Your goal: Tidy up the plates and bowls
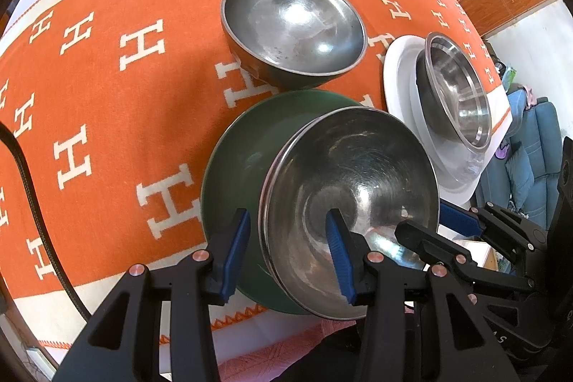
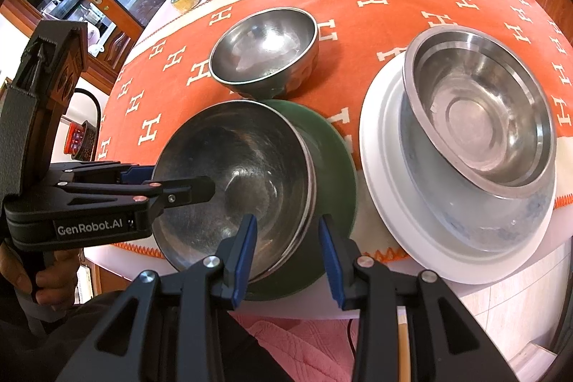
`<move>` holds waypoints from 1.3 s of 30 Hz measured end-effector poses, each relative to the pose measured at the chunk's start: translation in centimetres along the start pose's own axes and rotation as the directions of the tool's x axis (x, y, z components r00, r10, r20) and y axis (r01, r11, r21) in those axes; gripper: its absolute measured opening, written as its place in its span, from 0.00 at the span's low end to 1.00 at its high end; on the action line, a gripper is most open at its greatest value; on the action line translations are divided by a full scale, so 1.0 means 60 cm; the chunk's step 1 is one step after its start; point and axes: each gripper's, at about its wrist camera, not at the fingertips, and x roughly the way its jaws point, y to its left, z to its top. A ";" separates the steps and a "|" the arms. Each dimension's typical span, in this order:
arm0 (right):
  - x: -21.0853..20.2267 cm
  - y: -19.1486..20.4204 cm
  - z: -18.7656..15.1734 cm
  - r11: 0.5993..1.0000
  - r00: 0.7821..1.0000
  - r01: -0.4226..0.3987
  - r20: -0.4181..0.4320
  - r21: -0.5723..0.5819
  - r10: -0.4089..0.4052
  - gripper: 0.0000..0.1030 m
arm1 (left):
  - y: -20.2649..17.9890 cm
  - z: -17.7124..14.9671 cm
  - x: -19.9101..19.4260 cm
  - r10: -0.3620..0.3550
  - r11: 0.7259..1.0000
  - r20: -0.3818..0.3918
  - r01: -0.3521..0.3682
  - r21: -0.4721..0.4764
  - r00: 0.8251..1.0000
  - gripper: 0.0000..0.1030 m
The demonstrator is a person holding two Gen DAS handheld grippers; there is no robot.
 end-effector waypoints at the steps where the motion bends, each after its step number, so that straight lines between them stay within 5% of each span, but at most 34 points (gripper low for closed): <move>1: 0.000 -0.001 0.001 1.000 1.000 -0.001 0.000 0.001 0.001 0.35 | -0.001 -0.001 0.001 0.001 1.000 0.000 -0.001 0.001 1.000 0.41; 39: -0.013 -0.006 -0.005 1.000 1.000 0.025 0.016 -0.010 -0.025 0.35 | -0.009 -0.007 -0.003 0.017 1.000 0.028 -0.016 -0.021 0.999 0.41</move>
